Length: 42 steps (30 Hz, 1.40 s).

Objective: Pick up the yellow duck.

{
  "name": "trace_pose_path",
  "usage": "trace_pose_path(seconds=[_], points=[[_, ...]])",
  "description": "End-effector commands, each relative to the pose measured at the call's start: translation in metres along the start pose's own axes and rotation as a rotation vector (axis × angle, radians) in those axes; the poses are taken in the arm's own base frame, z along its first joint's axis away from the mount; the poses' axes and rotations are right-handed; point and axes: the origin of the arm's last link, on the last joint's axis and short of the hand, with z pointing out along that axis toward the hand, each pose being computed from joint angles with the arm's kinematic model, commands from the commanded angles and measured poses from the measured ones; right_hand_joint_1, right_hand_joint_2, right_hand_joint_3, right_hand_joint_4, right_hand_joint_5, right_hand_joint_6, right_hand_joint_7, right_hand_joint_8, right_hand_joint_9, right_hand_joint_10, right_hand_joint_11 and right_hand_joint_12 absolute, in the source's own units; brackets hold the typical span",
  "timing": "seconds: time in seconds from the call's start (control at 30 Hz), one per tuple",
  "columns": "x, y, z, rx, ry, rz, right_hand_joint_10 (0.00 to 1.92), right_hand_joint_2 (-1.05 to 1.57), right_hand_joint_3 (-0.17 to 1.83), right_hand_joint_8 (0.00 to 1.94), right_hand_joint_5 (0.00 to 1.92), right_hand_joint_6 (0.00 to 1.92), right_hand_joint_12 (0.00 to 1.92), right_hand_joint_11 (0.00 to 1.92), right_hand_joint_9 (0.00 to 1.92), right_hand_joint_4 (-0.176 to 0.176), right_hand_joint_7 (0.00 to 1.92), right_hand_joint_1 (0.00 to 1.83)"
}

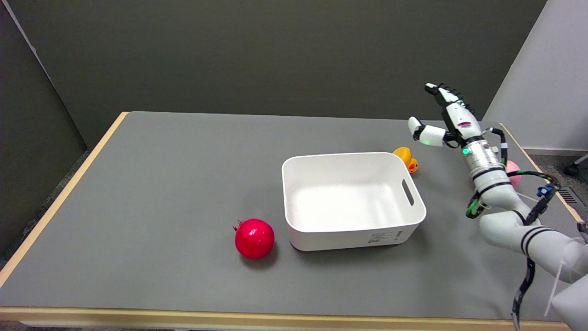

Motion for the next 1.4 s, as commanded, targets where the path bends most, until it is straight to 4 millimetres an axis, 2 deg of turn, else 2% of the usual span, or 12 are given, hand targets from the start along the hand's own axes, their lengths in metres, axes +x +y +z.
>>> trace_pose_path(seconds=[0.03, 0.13, 0.27, 0.33, 0.4, 0.63, 0.83, 0.9, 0.97, 1.13, 1.4], points=[[-0.036, -0.035, 0.026, -0.079, -0.029, -0.077, 0.37, 0.66, 0.93, 0.27, 0.10, 0.36, 0.23, 0.00, 0.00, -0.009, 0.11, 0.56], [-0.043, -0.035, 0.022, -0.114, -0.022, -0.105, 0.37, 0.66, 0.93, 0.28, 0.10, 0.36, 0.24, 0.00, 0.00, -0.010, 0.11, 0.56], [-0.053, -0.033, 0.012, -0.146, -0.025, -0.104, 0.40, 0.66, 0.93, 0.28, 0.11, 0.36, 0.35, 0.00, 0.00, -0.010, 0.12, 0.57], [-0.057, -0.031, 0.004, -0.162, -0.031, -0.109, 0.42, 0.68, 0.87, 0.25, 0.12, 0.33, 0.37, 0.00, 0.00, -0.004, 0.14, 0.59], [-0.059, -0.028, -0.002, -0.175, -0.035, -0.115, 0.43, 0.67, 0.91, 0.27, 0.12, 0.36, 0.40, 0.00, 0.00, -0.008, 0.13, 0.59], [-0.062, -0.018, -0.020, -0.216, -0.034, -0.134, 0.51, 0.69, 0.86, 0.26, 0.17, 0.35, 0.54, 0.00, 0.00, -0.010, 0.18, 0.65], [-0.061, -0.009, -0.021, -0.231, -0.051, -0.156, 0.53, 0.69, 0.87, 0.27, 0.19, 0.37, 0.58, 0.00, 0.01, -0.004, 0.20, 0.66], [-0.061, -0.007, -0.020, -0.239, -0.056, -0.161, 0.55, 0.65, 0.98, 0.33, 0.16, 0.44, 0.60, 0.00, 0.01, 0.000, 0.18, 0.64], [-0.062, -0.007, -0.019, -0.238, -0.060, -0.165, 0.56, 0.65, 0.99, 0.33, 0.16, 0.44, 0.62, 0.00, 0.01, 0.007, 0.18, 0.65], [-0.064, -0.009, -0.018, -0.229, -0.068, -0.170, 0.53, 0.68, 0.90, 0.26, 0.20, 0.38, 0.66, 0.00, 0.04, 0.015, 0.22, 0.69], [-0.067, -0.011, -0.020, -0.222, -0.077, -0.169, 0.53, 0.68, 0.90, 0.26, 0.21, 0.40, 0.69, 0.00, 0.05, 0.023, 0.22, 0.70]])
